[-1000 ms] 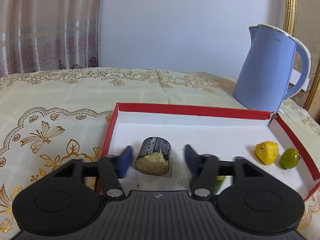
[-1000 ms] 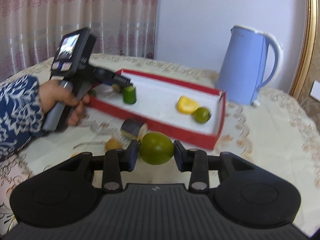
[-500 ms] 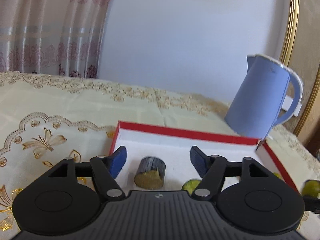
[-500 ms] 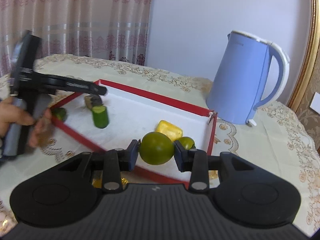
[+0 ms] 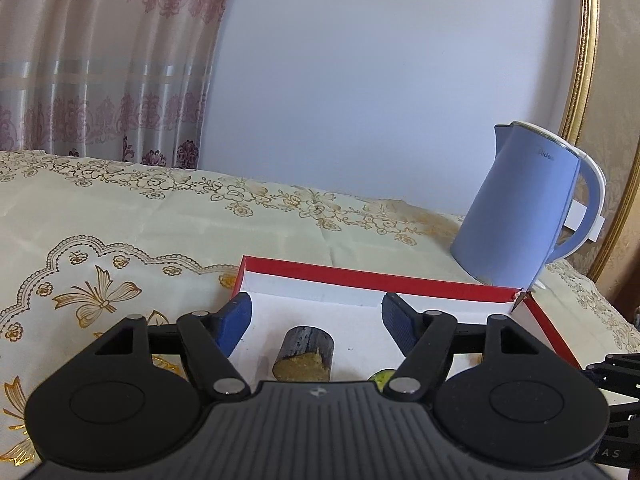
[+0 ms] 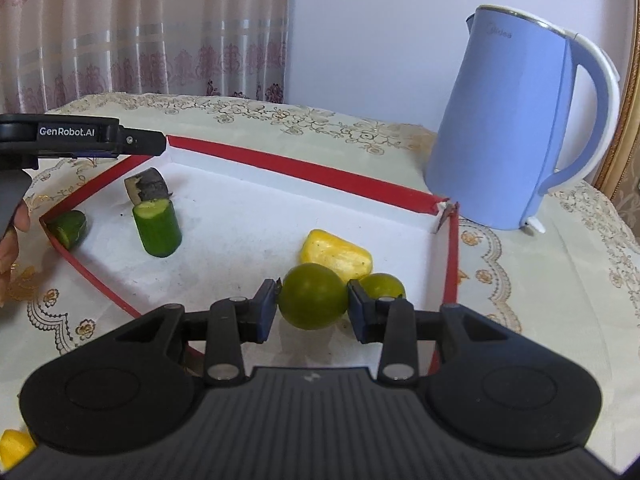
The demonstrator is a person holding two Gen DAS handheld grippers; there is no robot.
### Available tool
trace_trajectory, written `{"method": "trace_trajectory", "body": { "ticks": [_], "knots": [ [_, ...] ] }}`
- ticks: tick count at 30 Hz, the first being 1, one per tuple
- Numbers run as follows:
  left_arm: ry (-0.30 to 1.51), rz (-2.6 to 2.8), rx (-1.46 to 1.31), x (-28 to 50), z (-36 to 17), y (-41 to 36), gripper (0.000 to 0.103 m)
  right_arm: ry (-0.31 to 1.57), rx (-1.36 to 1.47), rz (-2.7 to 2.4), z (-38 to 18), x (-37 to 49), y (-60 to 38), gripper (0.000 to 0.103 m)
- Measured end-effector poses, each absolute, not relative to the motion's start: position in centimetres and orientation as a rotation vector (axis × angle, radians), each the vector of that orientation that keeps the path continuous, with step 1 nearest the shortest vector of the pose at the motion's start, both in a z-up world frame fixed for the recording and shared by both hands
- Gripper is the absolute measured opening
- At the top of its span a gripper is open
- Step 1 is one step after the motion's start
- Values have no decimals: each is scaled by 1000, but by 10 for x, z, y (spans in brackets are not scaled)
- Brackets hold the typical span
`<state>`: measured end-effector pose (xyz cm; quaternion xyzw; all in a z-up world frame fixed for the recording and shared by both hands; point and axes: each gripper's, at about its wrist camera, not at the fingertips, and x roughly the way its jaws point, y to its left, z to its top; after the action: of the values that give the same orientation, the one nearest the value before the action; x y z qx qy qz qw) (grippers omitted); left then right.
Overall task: Organize fruits
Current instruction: 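Release the dark chunk into the tray with the left tool while the right tool drops the lime there, then move both open tools back toward the fruits beside the tray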
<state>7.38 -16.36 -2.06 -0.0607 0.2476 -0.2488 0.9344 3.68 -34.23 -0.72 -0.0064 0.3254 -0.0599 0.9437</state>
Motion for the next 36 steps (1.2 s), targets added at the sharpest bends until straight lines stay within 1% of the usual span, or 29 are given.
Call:
{"method": "trace_trajectory", "body": {
  "ticks": [13,18,20,22,25,26,28,32,33,34,35,36],
  "knots": [
    [518,-509,-111,74,-22,-166,72,704,3,-169,-21,48,-346,35],
    [521,-508,-107,74,-24,-168,72,688,10,-198,-16,61,-357,35],
    [521,-509,-104,73,-24,-168,72,689,23,-189,-16,68,-361,38],
    [521,-508,-105,74,-24,-168,72,692,5,-194,-18,69,-357,39],
    [521,-508,-107,74,-24,-168,72,690,-15,-193,-21,63,-350,39],
    [520,-508,-106,74,-24,-168,72,684,-16,-196,-22,60,-350,36],
    [518,-509,-102,74,-23,-168,72,666,-1,-203,-19,54,-350,36],
    [512,-505,-102,73,-23,-167,72,571,35,-169,1,14,-338,37],
    [511,-504,-100,72,-22,-168,72,547,34,-154,6,0,-333,38],
    [509,-504,-98,72,-22,-168,72,530,36,-138,11,-14,-326,45],
    [508,-503,-93,71,-22,-168,72,517,36,-123,14,-27,-320,58],
    [507,-505,-87,69,-22,-169,72,506,30,-114,16,-41,-313,68]
  ]
}}
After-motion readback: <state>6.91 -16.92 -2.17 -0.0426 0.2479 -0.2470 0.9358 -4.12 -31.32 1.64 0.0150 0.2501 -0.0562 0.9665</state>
